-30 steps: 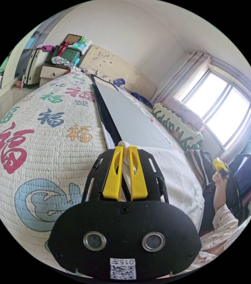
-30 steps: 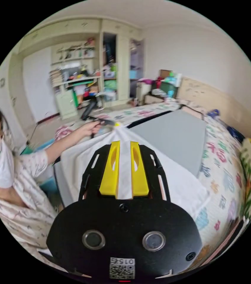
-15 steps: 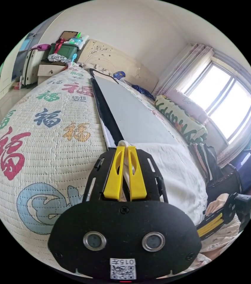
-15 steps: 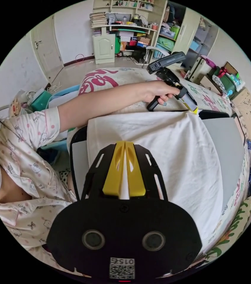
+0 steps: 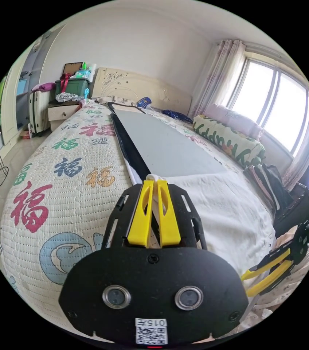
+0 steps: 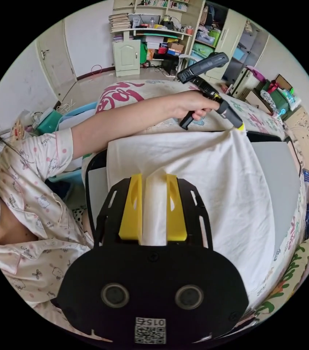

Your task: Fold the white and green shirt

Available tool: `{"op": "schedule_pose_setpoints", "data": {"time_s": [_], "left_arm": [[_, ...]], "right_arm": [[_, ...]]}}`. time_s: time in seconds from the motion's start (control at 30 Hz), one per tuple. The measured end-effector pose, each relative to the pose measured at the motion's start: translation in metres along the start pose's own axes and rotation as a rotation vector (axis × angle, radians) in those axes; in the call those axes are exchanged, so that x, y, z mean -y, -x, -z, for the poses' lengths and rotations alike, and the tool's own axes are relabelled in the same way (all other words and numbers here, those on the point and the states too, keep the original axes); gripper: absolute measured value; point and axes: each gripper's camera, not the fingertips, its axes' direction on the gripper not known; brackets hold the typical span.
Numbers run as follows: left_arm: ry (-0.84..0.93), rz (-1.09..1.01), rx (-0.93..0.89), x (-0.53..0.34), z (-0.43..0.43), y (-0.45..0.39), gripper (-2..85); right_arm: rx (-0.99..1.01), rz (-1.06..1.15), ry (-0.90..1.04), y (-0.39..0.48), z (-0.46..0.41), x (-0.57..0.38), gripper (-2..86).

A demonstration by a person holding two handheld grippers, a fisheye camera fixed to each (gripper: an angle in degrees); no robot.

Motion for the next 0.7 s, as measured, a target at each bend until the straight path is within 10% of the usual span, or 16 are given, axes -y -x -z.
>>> {"op": "schedule_pose_setpoints", "data": {"time_s": [0.7], "left_arm": [[0.110,-0.159,0.372,-0.120,-0.083,0.043,1.5]], "right_arm": [[0.007,0.020,-0.034,-0.130,0.031,-0.154,1.0]]}}
